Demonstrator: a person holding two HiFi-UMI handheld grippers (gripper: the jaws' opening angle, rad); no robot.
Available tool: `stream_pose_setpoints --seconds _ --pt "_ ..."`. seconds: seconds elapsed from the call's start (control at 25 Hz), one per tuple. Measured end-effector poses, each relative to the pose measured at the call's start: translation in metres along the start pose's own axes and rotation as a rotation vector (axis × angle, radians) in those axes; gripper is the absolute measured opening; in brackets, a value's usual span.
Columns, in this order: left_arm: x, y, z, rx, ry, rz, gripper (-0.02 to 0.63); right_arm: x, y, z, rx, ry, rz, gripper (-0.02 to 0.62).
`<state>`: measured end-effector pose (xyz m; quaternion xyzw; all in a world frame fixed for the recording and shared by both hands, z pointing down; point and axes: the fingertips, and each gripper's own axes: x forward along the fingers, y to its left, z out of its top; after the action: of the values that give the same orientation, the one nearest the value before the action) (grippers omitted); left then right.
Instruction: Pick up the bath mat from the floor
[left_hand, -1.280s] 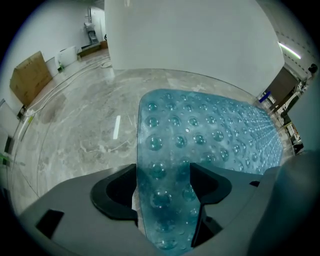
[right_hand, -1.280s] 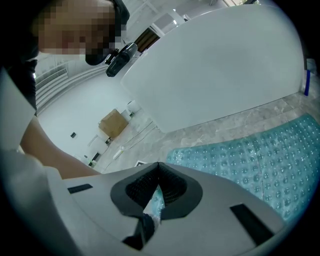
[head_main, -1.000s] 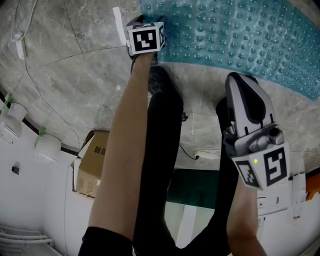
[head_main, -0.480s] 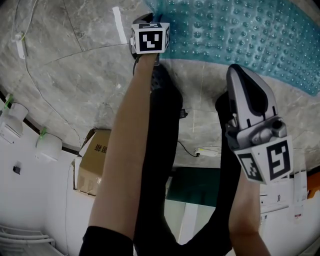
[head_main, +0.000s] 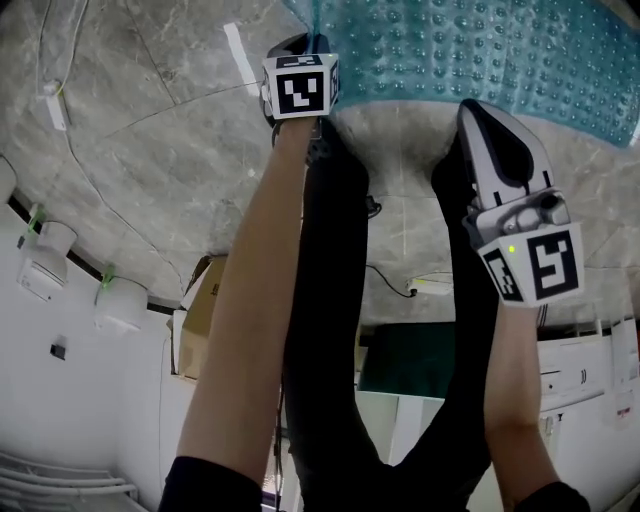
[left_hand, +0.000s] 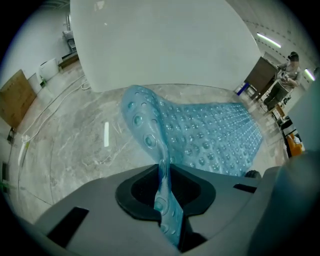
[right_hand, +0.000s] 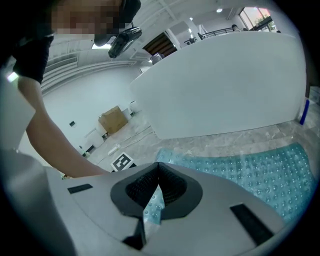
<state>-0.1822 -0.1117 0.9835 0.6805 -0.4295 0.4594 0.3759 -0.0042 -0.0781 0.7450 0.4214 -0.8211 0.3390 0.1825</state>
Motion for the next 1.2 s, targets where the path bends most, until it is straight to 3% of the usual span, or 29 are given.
stream_pose_setpoints --seconds 0.16,0.36,0.6,0.84,1.0,1.2 --pt "-0.038 -0.031 0.010 0.008 0.007 -0.047 0.057 -0.028 0.005 0.019 -0.012 -0.009 -0.023 0.012" --pt "-0.086 -0.070 0.024 -0.004 0.011 -0.089 0.051 -0.071 0.012 0.075 -0.024 -0.054 -0.043 0.012" --pt "-0.131 -0.121 0.053 -0.057 0.008 -0.192 0.044 -0.117 0.013 0.123 -0.034 -0.099 -0.071 0.012" --pt "-0.202 -0.188 0.094 0.027 -0.005 -0.294 0.041 -0.178 0.024 0.167 -0.058 -0.122 -0.092 0.012" --pt "-0.251 -0.223 0.124 0.107 -0.061 -0.350 0.040 -0.223 0.021 0.198 -0.055 -0.161 -0.135 0.012" --pt "-0.305 -0.249 0.158 0.135 -0.122 -0.386 0.040 -0.274 0.018 0.224 -0.069 -0.190 -0.194 0.012"
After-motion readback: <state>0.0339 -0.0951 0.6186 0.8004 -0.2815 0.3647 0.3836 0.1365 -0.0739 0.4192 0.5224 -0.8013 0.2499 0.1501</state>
